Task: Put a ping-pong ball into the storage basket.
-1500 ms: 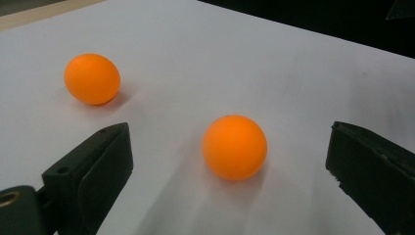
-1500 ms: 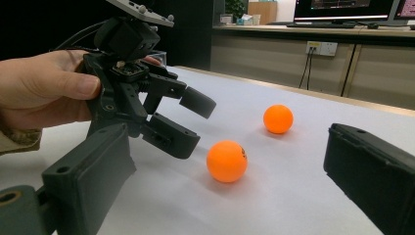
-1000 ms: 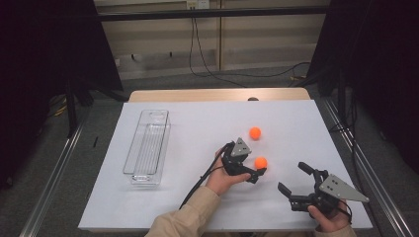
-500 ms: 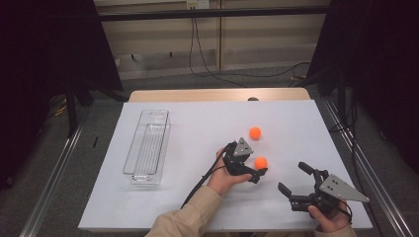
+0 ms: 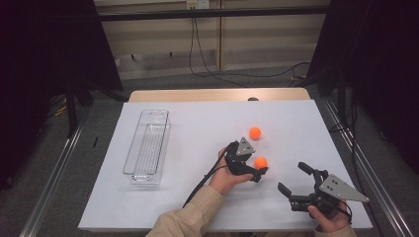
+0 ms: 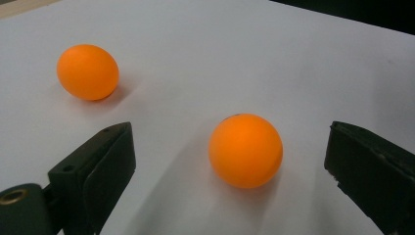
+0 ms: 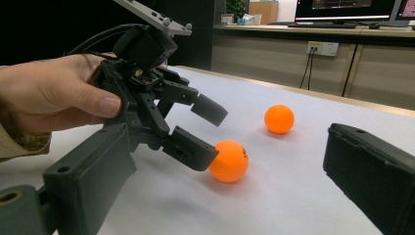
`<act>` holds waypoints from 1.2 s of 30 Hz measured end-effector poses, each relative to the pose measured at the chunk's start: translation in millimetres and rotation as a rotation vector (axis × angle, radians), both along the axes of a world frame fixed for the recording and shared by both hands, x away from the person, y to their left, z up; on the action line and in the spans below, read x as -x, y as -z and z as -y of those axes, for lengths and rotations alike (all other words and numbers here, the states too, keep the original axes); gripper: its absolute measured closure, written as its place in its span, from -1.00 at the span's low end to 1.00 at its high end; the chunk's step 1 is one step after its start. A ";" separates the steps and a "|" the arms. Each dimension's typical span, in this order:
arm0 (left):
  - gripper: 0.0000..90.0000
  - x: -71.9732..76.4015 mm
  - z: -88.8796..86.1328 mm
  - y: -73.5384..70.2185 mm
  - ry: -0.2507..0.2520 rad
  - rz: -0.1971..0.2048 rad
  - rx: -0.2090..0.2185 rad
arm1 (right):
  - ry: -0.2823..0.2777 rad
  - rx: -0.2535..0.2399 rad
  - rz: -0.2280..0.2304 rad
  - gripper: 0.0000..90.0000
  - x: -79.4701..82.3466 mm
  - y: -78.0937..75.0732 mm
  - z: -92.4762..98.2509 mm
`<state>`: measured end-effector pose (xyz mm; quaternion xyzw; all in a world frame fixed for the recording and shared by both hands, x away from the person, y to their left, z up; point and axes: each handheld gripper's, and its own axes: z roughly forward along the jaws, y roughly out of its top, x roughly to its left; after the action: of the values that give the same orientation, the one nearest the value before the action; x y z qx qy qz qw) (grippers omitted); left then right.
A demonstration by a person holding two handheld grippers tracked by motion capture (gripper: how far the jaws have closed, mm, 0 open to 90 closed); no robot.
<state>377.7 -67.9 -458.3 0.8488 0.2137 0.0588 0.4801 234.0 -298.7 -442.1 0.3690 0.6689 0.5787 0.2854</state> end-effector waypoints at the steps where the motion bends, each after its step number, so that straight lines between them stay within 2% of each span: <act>1: -0.89 0.0 0.5 0.4 0.001 -0.001 -0.004 | 0.001 0.000 0.001 -0.92 0.1 -0.1 0.0; 4: -0.88 -0.3 2.1 2.0 -0.005 -0.002 -0.024 | 0.002 0.001 0.001 -0.92 0.0 -0.1 0.2; 16: -0.75 -2.2 6.0 4.3 -0.011 -0.009 -0.060 | 0.002 0.002 0.000 -0.92 -0.2 0.1 0.4; 24: -0.60 -3.0 9.7 5.2 0.001 -0.011 -0.077 | 0.002 0.001 0.000 -0.92 -0.1 0.1 0.3; 25: -0.59 -3.4 9.4 4.5 0.007 -0.006 -0.094 | 0.002 0.001 -0.001 -0.92 -0.1 0.1 0.3; 30: -0.49 -4.6 11.5 5.3 0.018 -0.009 -0.113 | 0.001 0.001 -0.001 -0.92 -0.1 0.1 0.0; 36: -0.39 -5.9 13.0 6.1 0.018 -0.024 -0.115 | 0.001 0.002 -0.001 -0.92 -0.2 0.1 0.1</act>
<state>383.6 -80.9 -464.4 0.8774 0.2083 0.0565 0.4286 234.2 -298.8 -442.2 0.3694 0.6694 0.5778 0.2857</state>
